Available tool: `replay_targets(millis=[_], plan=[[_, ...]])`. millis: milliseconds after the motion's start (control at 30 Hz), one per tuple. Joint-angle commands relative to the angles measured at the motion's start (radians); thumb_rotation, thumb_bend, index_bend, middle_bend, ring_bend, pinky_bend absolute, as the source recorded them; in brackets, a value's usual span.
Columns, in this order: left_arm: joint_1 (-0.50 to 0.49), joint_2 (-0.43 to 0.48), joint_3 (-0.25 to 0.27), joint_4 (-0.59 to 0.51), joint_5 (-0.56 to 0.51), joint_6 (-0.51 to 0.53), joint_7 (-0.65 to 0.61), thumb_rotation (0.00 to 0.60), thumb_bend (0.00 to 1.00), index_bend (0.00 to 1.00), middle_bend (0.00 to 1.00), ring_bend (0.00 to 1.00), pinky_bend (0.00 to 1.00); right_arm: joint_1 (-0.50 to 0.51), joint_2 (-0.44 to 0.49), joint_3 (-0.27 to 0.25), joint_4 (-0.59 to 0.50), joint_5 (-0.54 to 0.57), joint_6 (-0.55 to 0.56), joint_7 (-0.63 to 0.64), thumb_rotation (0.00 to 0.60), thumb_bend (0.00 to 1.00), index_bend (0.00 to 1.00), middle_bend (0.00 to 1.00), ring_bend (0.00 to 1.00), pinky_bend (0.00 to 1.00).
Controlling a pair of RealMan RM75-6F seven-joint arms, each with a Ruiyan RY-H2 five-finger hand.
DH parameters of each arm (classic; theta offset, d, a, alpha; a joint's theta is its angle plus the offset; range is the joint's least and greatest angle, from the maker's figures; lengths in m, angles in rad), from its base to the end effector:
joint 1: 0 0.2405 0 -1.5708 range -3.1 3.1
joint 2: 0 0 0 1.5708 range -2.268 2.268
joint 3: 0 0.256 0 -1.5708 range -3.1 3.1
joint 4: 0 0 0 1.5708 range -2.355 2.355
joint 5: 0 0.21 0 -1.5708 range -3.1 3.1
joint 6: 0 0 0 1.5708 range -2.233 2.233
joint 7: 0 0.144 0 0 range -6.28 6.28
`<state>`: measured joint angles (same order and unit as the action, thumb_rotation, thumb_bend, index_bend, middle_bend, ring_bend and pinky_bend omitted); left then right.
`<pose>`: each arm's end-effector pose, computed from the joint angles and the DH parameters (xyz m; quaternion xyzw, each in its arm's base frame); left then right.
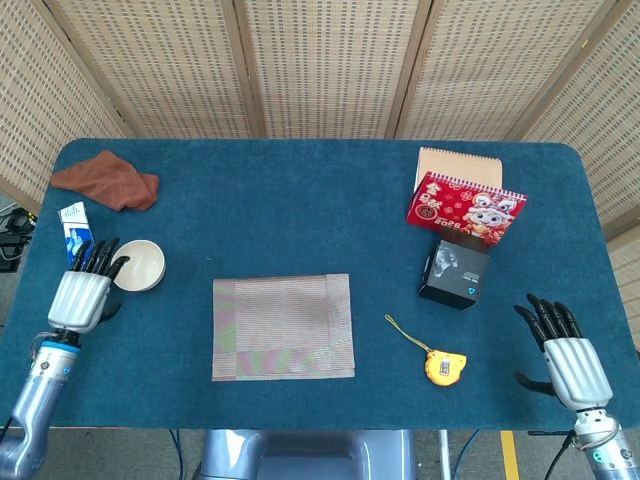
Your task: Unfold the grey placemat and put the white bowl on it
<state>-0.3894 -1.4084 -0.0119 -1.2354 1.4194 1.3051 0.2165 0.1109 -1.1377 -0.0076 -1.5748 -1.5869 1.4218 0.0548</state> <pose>-0.3068 0.2773 0.0758 -0.7088 -0.2694 -0.3099 0.5735 -0.3094 -0.1760 0.1356 0.6397 -0.4063 0.3822 0.5289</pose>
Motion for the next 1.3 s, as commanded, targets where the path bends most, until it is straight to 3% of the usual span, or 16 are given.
replay_targets(millis=[33,167,333,500,1000,1300], plan=[[0.01,0.017,0.025,-0.046,0.077,0.051,-0.029,0.6,0.23,0.2,0.0,0.0,0.0,-0.001,0.0,-0.001,-0.002,-0.002,0.002,-0.001,0.6,0.08,0.14,0.0,0.0,0.0],[0.013,0.009,0.058,-0.085,0.158,0.081,-0.028,0.6,0.23,0.24,0.0,0.0,0.0,-0.003,0.002,-0.003,-0.005,-0.006,0.006,0.0,0.6,0.08,0.14,0.0,0.0,0.0],[0.017,-0.027,0.12,-0.112,0.259,0.08,0.013,0.6,0.23,0.37,0.0,0.0,0.0,-0.003,0.005,-0.003,-0.006,-0.006,0.007,0.005,0.6,0.08,0.14,0.0,0.0,0.0],[0.027,-0.071,0.154,-0.113,0.3,0.06,0.057,0.6,0.23,0.42,0.0,0.0,0.0,-0.001,0.006,-0.003,-0.005,-0.007,0.004,0.007,0.6,0.08,0.14,0.0,0.0,0.0],[0.036,-0.148,0.183,-0.105,0.321,-0.019,0.117,0.6,0.23,0.39,0.0,0.0,0.0,-0.001,0.009,-0.001,-0.005,-0.003,0.004,0.016,0.6,0.08,0.14,0.0,0.0,0.0],[0.048,-0.173,0.182,-0.087,0.317,-0.035,0.128,0.6,0.23,0.28,0.0,0.0,0.0,-0.001,0.009,-0.004,-0.007,-0.007,0.004,0.02,0.6,0.08,0.14,0.0,0.0,0.0]])
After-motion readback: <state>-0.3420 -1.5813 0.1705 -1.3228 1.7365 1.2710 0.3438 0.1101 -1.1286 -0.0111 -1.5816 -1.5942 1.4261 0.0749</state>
